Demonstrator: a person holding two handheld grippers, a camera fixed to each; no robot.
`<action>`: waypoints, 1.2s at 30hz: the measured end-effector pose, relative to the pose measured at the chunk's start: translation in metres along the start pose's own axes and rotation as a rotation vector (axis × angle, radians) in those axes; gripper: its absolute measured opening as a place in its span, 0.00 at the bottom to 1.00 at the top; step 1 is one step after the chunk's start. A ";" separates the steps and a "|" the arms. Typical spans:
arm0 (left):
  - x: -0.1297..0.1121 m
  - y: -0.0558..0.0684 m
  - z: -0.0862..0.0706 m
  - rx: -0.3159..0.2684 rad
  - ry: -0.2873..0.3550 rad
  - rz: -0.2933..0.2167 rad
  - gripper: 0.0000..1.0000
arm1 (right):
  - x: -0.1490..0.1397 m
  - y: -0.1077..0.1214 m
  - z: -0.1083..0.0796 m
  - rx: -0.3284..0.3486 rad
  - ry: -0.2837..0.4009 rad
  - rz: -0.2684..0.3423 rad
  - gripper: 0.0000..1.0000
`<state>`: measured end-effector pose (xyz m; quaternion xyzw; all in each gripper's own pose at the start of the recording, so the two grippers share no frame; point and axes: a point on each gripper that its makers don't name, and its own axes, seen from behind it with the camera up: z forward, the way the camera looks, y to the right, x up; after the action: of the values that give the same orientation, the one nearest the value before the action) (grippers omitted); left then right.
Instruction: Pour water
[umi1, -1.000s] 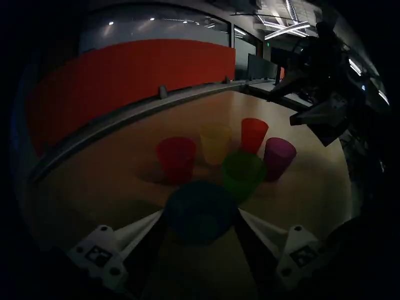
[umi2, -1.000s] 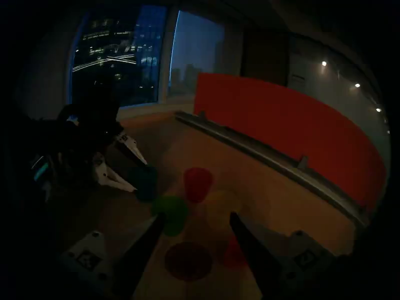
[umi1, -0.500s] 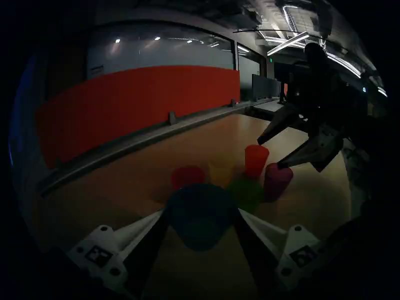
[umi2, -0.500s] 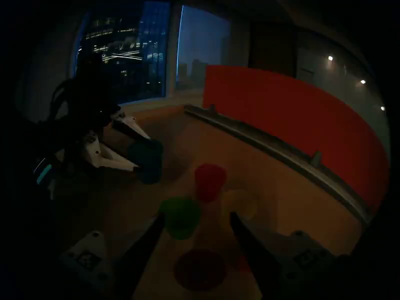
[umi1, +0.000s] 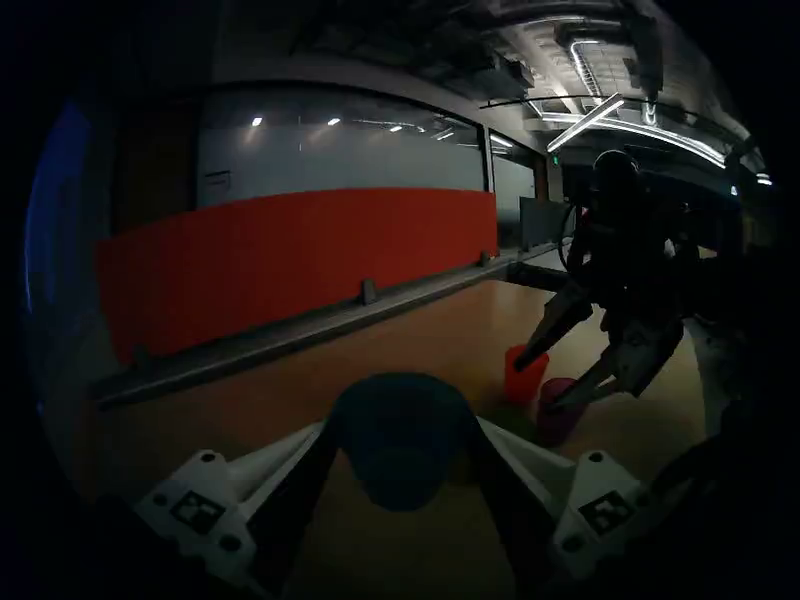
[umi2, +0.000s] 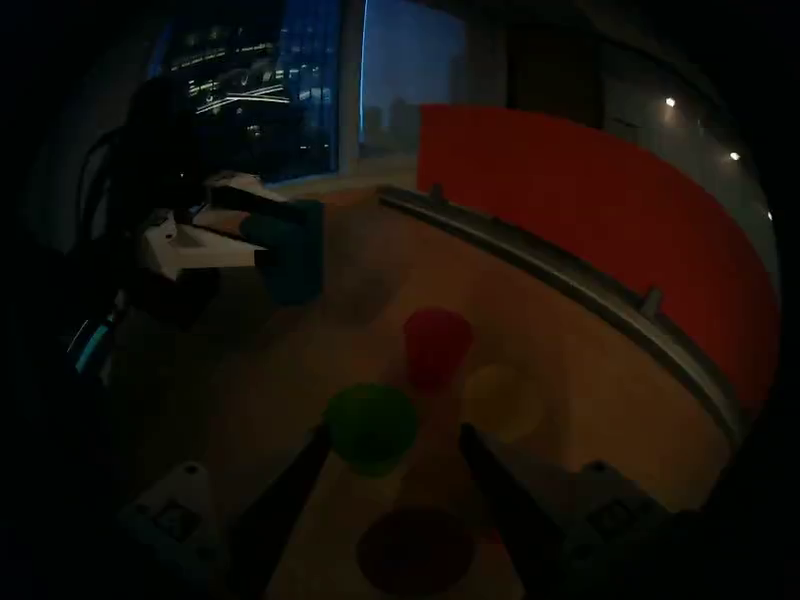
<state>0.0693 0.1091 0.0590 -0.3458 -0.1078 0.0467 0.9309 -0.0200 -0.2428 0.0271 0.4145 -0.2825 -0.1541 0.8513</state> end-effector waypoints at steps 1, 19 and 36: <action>0.002 -0.001 -0.002 0.004 0.008 0.003 0.86 | -0.001 -0.001 0.002 0.001 -0.006 -0.003 1.00; 0.026 -0.009 -0.020 0.034 0.096 0.012 0.86 | -0.017 -0.018 0.034 0.020 -0.095 -0.039 1.00; 0.026 -0.012 -0.028 0.037 0.110 0.010 0.86 | -0.022 -0.018 0.059 0.009 -0.140 -0.024 1.00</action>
<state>0.1008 0.0868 0.0503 -0.3310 -0.0541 0.0343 0.9415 -0.0740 -0.2786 0.0343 0.4099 -0.3368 -0.1916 0.8257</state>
